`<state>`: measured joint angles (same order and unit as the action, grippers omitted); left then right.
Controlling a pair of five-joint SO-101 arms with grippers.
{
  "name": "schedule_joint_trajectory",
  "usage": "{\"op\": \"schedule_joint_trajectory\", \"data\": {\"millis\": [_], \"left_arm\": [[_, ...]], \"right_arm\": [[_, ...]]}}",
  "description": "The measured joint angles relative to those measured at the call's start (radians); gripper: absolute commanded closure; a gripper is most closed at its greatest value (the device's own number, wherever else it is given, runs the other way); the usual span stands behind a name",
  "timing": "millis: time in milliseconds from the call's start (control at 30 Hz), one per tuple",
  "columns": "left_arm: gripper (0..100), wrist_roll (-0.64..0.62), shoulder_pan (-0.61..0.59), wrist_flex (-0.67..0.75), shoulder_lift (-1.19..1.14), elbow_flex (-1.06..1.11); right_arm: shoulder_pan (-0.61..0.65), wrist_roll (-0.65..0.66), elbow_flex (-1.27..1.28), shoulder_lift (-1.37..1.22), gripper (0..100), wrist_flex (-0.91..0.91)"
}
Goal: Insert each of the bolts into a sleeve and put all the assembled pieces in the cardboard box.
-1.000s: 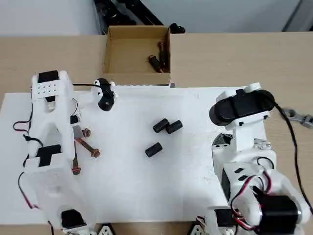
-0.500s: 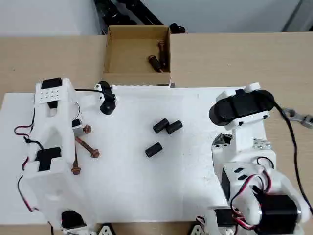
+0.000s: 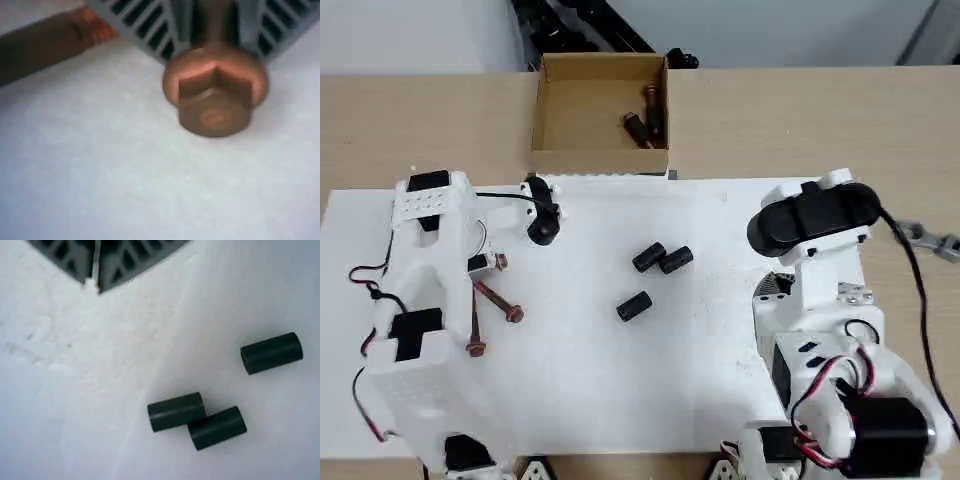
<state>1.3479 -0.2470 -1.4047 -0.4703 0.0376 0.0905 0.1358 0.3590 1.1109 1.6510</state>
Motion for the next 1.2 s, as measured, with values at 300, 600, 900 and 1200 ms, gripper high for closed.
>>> {"op": "schedule_joint_trajectory", "data": {"millis": [300,600,900,1200], "left_arm": [[100,-0.031,-0.02,-0.169,-0.02,-0.143],[100,-0.362,-0.103,-0.319,-0.026,-0.535],[100,-0.948,-0.186,-0.325,-0.026,-0.687],[100,-1.329,-0.301,-0.328,0.169,-0.672]], "right_arm": [[0.0,-0.005,0.058,-0.006,99.6,-0.002],[0.009,-0.126,0.144,-0.021,99.6,-0.12],[0.192,-0.181,0.144,-0.157,99.5,-0.129],[0.342,-0.043,0.008,-0.373,99.5,-0.13]]}}
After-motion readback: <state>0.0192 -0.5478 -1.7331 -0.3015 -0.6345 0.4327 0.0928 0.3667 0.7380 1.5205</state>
